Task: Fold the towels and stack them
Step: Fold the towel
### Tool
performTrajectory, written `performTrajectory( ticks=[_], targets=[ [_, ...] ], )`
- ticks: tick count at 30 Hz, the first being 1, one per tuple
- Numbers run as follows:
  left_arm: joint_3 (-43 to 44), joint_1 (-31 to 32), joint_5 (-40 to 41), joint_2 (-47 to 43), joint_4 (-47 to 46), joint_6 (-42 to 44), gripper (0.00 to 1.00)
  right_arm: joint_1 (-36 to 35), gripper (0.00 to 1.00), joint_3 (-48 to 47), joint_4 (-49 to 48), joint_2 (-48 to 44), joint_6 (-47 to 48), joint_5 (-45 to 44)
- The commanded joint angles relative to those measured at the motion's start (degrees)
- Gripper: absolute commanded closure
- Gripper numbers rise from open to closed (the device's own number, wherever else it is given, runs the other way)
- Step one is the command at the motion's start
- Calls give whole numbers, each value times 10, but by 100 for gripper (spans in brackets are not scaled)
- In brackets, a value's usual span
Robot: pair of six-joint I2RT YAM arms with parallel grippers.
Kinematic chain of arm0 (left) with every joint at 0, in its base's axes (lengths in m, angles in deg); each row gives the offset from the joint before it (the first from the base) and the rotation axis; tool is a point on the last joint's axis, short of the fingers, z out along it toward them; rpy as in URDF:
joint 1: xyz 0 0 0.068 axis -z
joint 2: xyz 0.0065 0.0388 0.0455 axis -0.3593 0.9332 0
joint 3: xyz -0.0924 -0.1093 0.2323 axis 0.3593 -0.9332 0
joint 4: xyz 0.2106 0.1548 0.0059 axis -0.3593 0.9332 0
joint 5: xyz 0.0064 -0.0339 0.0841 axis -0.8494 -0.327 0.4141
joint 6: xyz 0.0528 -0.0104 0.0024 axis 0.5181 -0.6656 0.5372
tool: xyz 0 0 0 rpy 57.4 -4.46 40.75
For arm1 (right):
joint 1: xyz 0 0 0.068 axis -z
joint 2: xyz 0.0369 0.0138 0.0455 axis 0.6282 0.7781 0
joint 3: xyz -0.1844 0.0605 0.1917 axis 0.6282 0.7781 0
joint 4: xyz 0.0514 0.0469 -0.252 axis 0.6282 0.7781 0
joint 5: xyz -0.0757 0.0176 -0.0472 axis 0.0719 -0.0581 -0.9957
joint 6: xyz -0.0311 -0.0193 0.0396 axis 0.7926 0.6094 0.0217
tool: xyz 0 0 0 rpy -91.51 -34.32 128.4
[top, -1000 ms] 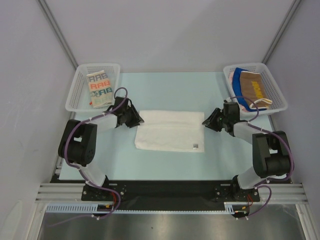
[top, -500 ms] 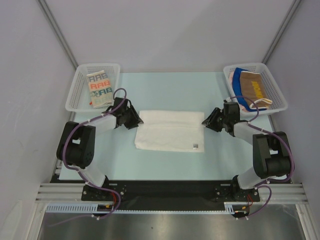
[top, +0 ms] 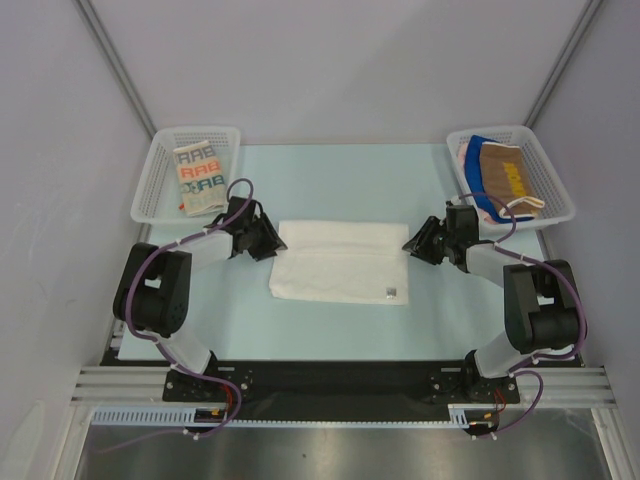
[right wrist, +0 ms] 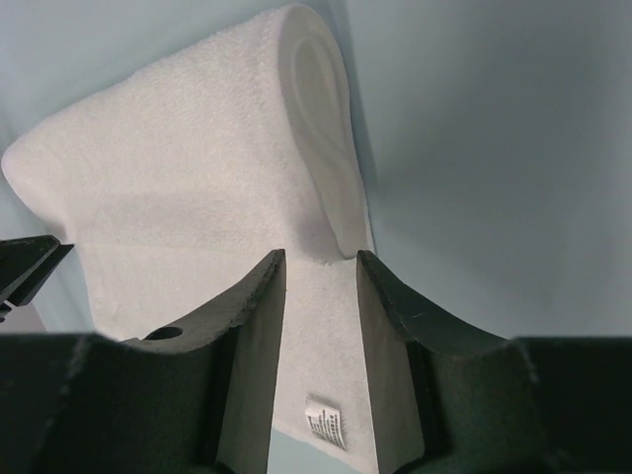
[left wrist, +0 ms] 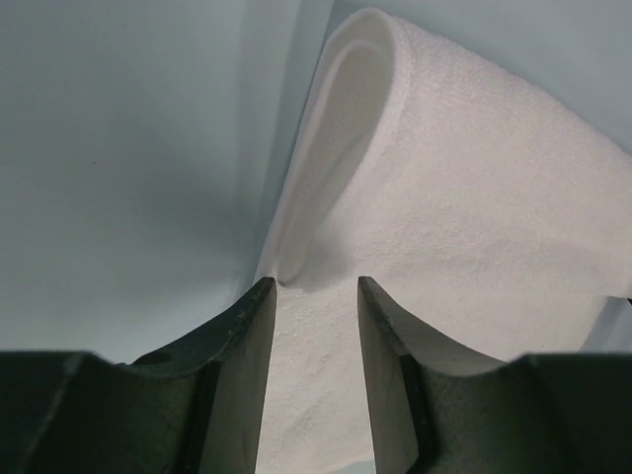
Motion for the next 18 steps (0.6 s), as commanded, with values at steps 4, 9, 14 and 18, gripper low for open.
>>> performTrajectory(
  ticks=[4,9,14,18],
  targets=[
    [1,-2,-2,-9,11,6,54,2,60,-3,-22,9,0,7],
    [-7,-5,-5,-6,-7,2,54,1,61,-3,-31,14,-3,10],
    [1,-8,-16,1,-24,-5,57,1,62,-2,-31,14,-3,11],
    [7,-8,-19,7,-29,-10,60,1,62,1,-32,14,-2,12]
  ],
)
